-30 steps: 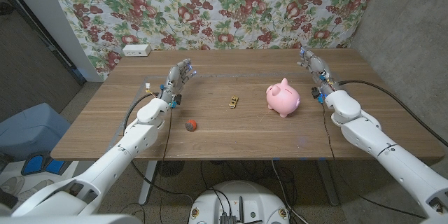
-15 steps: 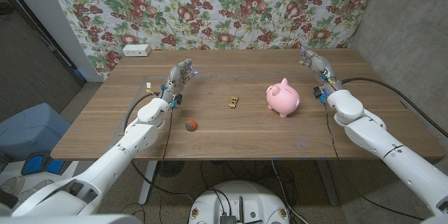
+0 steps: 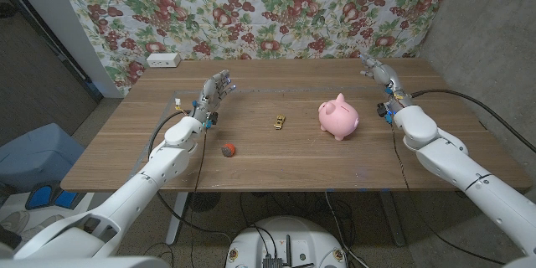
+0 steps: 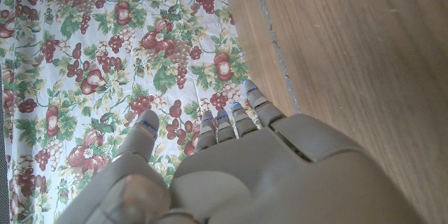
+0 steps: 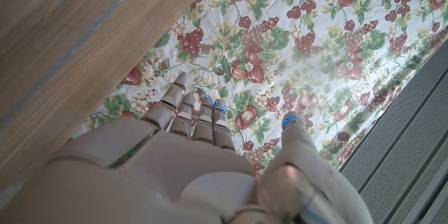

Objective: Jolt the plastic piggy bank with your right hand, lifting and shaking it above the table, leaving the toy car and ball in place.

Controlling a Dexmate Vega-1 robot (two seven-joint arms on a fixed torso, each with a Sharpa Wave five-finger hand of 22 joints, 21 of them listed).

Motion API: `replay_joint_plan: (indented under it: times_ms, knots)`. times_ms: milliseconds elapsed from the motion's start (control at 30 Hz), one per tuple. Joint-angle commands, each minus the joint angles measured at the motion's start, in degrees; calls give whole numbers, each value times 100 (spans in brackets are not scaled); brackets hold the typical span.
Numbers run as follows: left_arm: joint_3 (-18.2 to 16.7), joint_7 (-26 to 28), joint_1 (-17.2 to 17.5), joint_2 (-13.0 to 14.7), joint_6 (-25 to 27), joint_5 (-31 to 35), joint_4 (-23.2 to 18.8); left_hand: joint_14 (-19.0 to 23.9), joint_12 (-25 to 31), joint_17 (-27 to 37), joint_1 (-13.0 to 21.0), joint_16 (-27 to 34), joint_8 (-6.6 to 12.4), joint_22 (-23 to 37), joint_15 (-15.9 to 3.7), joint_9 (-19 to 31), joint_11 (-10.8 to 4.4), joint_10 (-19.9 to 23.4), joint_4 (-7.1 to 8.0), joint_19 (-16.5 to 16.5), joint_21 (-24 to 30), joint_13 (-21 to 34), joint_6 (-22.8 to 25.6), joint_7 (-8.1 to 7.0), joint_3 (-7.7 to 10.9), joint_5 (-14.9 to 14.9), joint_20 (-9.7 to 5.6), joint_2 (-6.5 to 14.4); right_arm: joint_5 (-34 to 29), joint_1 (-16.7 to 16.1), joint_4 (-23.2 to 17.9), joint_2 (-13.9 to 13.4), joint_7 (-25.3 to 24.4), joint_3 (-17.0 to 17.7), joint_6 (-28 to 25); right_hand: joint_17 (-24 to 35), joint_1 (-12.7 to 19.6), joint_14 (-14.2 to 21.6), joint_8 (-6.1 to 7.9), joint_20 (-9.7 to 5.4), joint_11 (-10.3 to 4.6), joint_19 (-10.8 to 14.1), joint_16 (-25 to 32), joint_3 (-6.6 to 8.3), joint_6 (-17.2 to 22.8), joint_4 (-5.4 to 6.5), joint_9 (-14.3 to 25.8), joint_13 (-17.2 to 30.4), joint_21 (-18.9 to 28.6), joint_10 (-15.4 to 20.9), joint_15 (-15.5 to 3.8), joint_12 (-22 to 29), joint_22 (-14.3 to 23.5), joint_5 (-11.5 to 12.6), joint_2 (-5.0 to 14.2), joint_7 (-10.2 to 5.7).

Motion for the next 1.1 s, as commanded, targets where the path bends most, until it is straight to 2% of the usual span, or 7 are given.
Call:
replay_joint_plan:
  times_ms: [33, 833, 1100]
  knots:
    - [-3, -29, -1, 6, -1, -12, 13, 21, 39, 21, -30, 15, 27, 27, -205, 21, -24, 25, 6, 78, -25, 22, 62, -4, 43, 35, 1, 182, -277, -260, -434, -197, -225, 112, -257, -9, 100, 50, 7, -30, 18, 58, 36, 15, 35, -51, 9, 15, -5, 74, 0, 62, 26, 33, 4, -4]
    - [15, -125, -41, 11, 15, -37, 53, 30, 40, 22, -39, 17, 22, 29, -205, 18, -40, 29, 5, 98, -65, 22, 64, 2, 51, 35, 5, 180, -783, -803, -1315, -550, -558, 388, -992, -32, 160, 90, 15, -56, 8, 108, 50, 41, 68, -79, 10, 15, -45, 108, -36, 60, 26, 44, 2, -36]
    - [28, -181, -84, 6, 7, -36, 99, 32, 38, 22, -43, 17, 21, 29, -202, 18, -38, 24, 5, 104, -79, 22, 65, -1, 53, 34, 9, 178, -1027, -944, -1661, -684, -664, 442, -1416, -39, 184, 105, 23, -68, -9, 138, 56, 53, 97, -87, 11, 16, -57, 116, -53, 58, 26, 49, 5, -41]
